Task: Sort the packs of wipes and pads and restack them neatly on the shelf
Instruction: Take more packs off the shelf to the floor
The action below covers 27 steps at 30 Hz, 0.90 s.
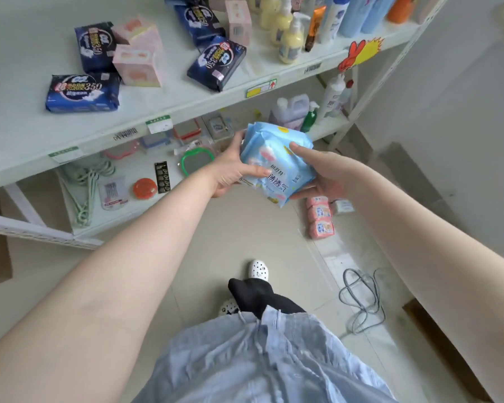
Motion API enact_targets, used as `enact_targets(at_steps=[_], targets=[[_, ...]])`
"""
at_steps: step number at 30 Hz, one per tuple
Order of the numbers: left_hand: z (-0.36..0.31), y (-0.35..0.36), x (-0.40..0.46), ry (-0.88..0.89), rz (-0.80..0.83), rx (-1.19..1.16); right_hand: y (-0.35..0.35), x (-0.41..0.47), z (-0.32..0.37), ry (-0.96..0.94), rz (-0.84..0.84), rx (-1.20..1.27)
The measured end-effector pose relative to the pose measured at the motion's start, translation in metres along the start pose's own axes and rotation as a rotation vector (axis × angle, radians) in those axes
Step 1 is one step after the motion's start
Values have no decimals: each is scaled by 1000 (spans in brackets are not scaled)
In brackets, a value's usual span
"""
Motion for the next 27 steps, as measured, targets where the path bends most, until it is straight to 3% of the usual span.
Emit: enact_targets(at_steps=[7, 11, 15, 17, 23, 27], targets=[[18, 74, 5, -9, 70, 72, -50, -50, -56, -38, 182, 130], [20, 124, 29, 3, 65, 181, -107, -59, -65, -95, 92, 181], [24, 167, 65, -34, -15, 508, -160, -61, -76, -150, -48, 185], [28, 194, 83, -72, -45, 566, -186, -60, -82, -181, -71, 182], [52, 232, 117, -248, -16, 318, -231, -41, -98, -91, -166, 222], [52, 234, 146, -239, -81, 11, -240, -11, -95, -43, -283, 233]])
Point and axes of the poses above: each hand's wrist, its own x-axis towards the middle knuckle, its own y-axis out of the palm, z = x × y, the point moved 7 cm from there along x, towards the middle knuckle, and after that the axes turned 7 degrees about -y, right-handed, at the moved point
